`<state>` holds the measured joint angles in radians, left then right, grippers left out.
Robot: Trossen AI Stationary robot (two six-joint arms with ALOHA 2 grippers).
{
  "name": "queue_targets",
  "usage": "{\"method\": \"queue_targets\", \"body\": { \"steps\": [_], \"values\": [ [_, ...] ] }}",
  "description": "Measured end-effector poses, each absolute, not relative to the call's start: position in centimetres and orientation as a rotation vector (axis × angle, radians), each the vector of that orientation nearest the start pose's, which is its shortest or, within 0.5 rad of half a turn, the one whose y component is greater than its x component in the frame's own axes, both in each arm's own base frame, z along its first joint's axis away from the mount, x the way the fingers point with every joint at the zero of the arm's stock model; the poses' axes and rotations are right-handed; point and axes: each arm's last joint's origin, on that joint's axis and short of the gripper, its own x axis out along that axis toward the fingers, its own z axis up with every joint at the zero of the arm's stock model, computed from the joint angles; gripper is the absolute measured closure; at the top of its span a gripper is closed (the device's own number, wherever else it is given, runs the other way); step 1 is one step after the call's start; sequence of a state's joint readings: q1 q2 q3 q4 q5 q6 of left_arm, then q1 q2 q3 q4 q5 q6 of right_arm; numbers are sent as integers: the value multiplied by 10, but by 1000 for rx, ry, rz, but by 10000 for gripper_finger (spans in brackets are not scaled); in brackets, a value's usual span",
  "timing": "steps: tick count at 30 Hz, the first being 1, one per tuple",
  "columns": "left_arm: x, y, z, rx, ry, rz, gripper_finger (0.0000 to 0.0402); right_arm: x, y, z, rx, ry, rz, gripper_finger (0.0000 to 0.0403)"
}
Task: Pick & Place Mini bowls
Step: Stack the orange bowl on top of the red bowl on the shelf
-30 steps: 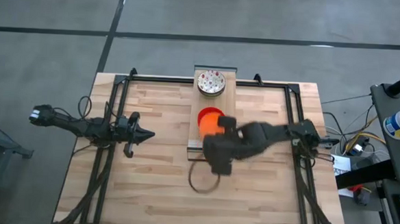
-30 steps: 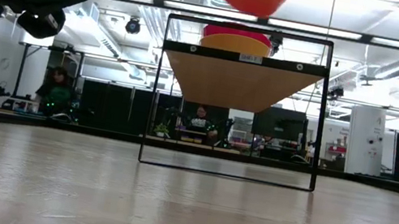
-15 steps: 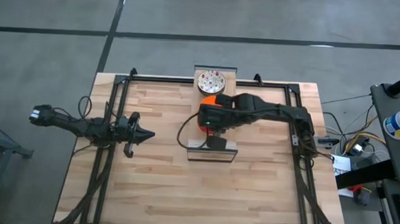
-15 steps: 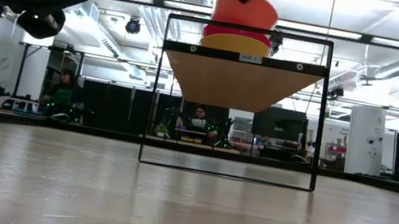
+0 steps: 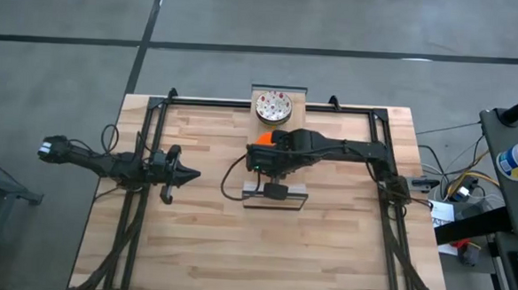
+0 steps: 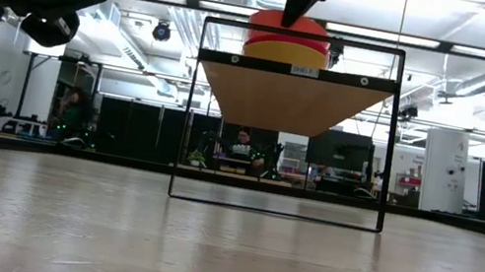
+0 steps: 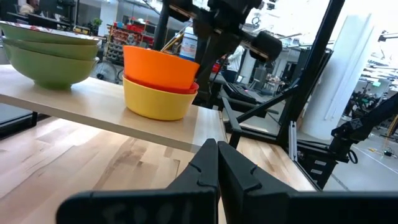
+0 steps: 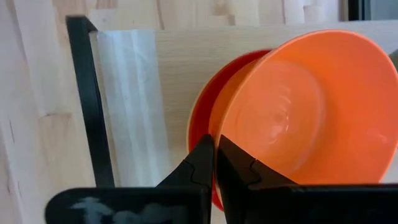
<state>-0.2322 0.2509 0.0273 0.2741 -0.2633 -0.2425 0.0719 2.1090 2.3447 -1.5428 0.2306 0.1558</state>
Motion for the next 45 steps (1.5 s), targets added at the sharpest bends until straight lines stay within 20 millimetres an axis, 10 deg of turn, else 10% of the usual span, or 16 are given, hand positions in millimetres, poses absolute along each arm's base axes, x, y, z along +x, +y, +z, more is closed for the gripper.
{"method": "queue_targets", "body": {
  "steps": [8,22,45],
  "values": [
    [111,-18,178,-255,-53,25,399,402,23,352,-38,1300,-251,384],
    [111,-18,178,-255,-53,25,399,396,31,366,-7,1230,-266,246],
    [111,-19,178,-253,-47,25,399,399,38,350,-124,1250,-390,295]
  ]
}}
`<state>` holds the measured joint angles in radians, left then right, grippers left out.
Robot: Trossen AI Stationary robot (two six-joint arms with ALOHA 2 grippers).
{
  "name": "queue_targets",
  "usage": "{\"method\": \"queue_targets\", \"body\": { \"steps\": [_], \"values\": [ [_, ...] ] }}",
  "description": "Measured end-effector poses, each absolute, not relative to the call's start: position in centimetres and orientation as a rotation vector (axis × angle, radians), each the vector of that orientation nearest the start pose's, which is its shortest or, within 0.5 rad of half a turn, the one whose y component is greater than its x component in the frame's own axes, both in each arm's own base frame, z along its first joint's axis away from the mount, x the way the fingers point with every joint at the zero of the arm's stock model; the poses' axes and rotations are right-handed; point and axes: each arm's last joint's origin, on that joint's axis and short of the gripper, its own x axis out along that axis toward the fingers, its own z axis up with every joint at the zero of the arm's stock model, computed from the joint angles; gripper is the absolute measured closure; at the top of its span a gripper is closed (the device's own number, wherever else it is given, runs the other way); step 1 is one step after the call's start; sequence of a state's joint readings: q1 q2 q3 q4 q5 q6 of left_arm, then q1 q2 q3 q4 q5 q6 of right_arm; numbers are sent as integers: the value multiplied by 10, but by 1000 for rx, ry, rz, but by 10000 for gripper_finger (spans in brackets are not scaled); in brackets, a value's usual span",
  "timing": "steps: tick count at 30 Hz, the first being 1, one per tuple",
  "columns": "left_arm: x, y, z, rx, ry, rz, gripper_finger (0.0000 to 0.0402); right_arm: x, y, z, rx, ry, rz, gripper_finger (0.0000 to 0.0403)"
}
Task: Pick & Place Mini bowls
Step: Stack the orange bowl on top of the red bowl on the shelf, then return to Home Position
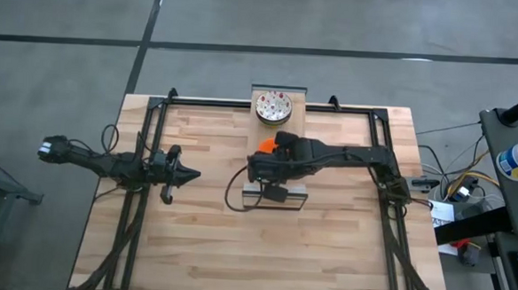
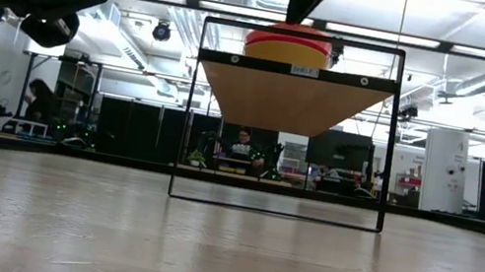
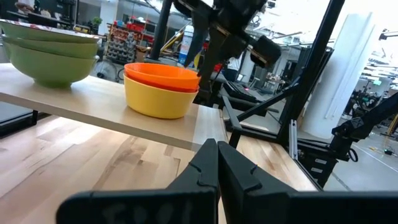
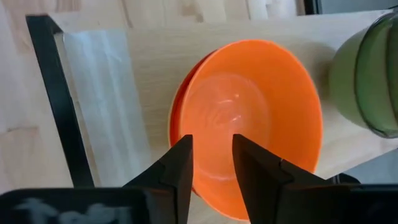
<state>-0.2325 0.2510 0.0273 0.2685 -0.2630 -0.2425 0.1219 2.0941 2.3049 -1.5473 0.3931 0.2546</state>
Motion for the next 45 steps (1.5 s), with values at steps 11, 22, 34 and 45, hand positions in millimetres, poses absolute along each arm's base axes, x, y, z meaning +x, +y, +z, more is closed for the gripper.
{"method": "queue_targets", "body": {
  "steps": [11,22,34,45],
  "values": [
    [111,-18,177,-253,-46,26,399,400,38,346,-127,1262,-388,318],
    [111,-18,177,-253,-46,26,399,385,47,379,-12,1099,-367,380],
    [111,-18,177,-254,-47,26,399,353,94,393,109,757,-165,395],
    [111,-18,177,-251,-39,27,399,266,89,363,253,406,-52,394]
  ]
}}
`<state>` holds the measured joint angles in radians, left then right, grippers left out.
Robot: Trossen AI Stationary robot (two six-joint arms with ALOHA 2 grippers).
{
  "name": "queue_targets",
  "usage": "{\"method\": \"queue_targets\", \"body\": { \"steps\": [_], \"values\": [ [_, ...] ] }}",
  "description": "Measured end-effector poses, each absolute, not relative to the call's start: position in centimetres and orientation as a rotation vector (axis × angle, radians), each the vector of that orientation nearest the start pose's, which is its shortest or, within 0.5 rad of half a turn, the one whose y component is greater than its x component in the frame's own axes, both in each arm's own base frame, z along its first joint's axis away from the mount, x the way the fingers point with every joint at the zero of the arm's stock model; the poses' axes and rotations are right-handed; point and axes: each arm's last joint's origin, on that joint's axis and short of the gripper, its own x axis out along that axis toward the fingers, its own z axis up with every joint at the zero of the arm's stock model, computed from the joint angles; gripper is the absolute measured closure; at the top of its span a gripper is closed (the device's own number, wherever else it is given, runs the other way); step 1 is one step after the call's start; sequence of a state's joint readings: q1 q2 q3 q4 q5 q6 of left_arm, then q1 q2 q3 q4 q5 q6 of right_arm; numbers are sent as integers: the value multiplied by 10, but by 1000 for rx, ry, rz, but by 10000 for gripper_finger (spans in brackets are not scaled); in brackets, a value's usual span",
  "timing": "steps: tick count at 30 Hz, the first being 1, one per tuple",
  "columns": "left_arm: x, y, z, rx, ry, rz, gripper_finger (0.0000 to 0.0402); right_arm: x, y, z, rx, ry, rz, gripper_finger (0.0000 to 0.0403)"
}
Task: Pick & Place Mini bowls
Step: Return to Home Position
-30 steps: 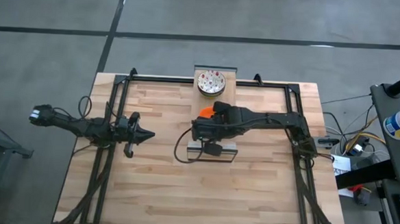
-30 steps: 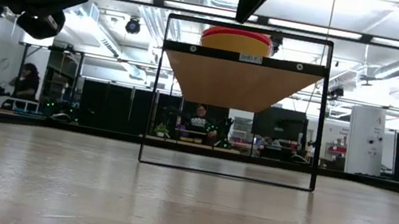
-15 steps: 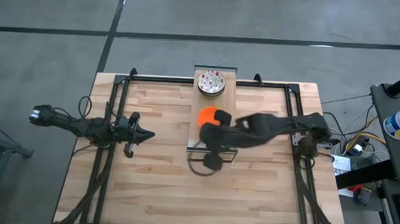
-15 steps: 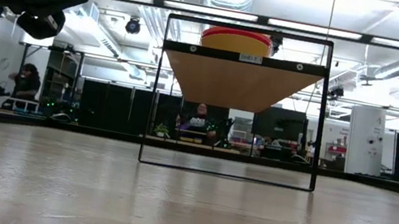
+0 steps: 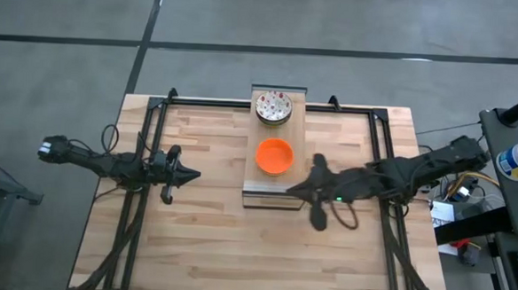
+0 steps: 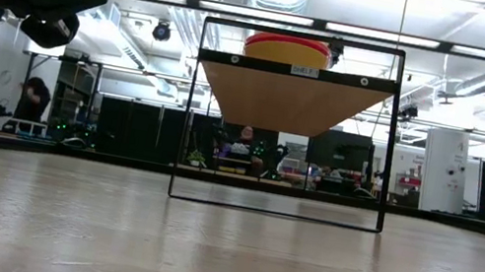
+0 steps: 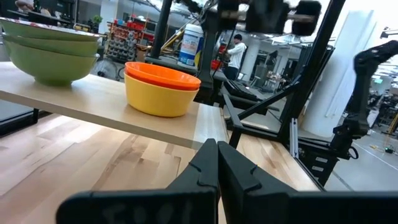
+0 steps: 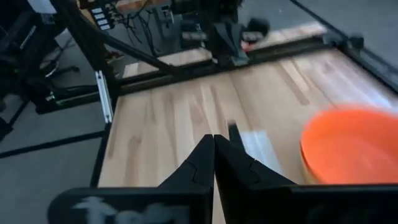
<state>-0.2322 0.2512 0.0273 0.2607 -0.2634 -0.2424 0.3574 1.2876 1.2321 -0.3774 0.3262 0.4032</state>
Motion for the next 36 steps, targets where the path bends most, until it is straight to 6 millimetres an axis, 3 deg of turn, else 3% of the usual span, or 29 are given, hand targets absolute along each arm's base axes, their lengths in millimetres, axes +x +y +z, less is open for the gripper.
{"method": "queue_targets", "body": {
  "steps": [6,13,19,27,36],
  "values": [
    [111,-18,177,-251,-39,27,399,208,66,329,394,392,-156,394],
    [111,-18,177,-251,-38,27,399,161,50,290,321,379,-150,394],
    [111,-19,177,-251,-38,26,399,141,43,271,235,277,-88,394],
    [111,-18,176,-249,-30,28,399,114,32,241,185,270,-83,394],
    [111,-18,176,-249,-30,27,399,89,23,224,69,185,-43,394]
  ]
}}
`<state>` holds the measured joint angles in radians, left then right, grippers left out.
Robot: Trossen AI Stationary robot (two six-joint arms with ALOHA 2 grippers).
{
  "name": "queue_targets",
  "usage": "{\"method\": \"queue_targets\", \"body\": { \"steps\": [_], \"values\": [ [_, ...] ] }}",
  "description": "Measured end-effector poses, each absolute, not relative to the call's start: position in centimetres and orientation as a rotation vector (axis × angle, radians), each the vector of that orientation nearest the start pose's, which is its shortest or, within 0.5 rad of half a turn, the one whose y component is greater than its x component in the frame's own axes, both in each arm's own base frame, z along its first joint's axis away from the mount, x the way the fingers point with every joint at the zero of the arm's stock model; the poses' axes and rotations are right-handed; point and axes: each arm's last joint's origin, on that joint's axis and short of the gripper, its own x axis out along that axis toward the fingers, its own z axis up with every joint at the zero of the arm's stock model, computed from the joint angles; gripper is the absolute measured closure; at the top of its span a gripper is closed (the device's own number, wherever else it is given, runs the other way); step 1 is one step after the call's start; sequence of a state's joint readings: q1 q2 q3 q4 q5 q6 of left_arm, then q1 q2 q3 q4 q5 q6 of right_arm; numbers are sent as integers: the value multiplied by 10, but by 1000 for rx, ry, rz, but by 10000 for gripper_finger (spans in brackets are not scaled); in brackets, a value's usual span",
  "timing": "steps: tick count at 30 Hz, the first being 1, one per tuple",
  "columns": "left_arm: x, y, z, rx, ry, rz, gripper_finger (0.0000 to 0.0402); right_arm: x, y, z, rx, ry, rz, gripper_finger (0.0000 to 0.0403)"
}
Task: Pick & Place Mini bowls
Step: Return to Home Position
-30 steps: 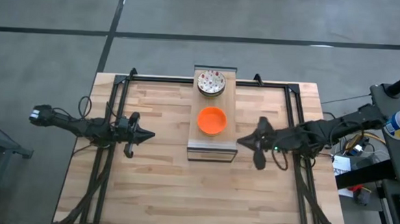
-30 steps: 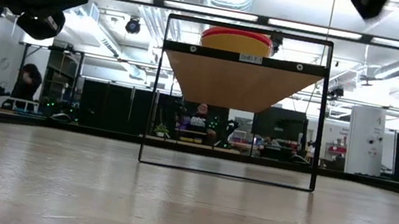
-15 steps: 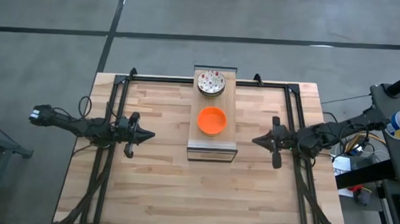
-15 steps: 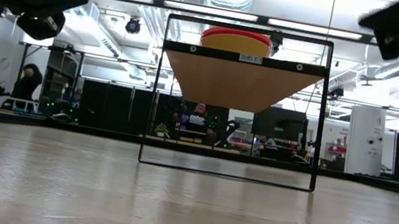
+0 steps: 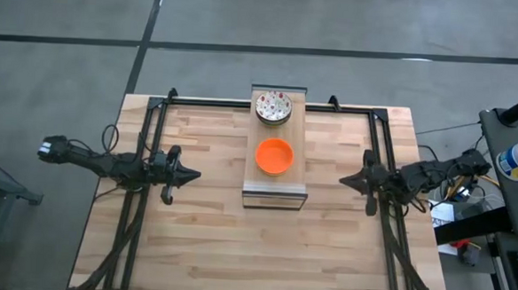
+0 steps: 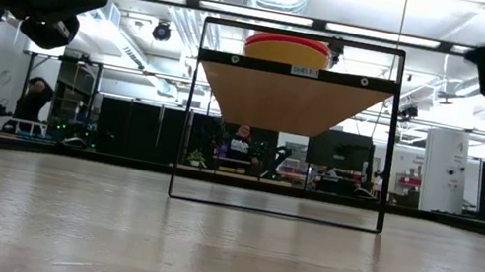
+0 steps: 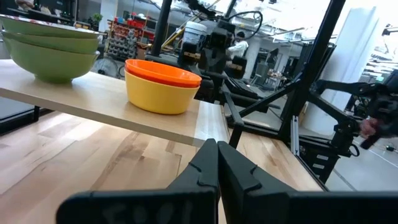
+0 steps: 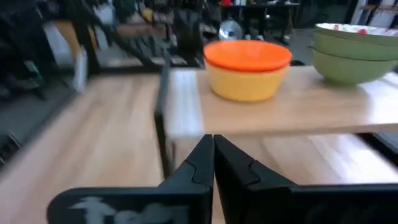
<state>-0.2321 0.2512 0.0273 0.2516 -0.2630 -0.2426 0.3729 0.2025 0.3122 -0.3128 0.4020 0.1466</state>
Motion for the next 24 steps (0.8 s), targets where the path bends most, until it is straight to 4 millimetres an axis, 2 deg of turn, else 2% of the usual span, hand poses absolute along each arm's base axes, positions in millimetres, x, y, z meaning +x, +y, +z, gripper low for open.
{"method": "queue_targets", "body": {
  "steps": [2,7,14,24],
  "values": [
    [111,-18,176,-249,-30,27,399,85,21,215,8,225,-63,394],
    [111,-18,176,-249,-31,27,399,85,21,201,113,210,-60,394],
    [111,-18,176,-249,-31,28,399,91,28,183,93,104,107,394],
    [111,-18,176,-249,-31,28,399,88,28,177,60,44,175,394]
  ]
}}
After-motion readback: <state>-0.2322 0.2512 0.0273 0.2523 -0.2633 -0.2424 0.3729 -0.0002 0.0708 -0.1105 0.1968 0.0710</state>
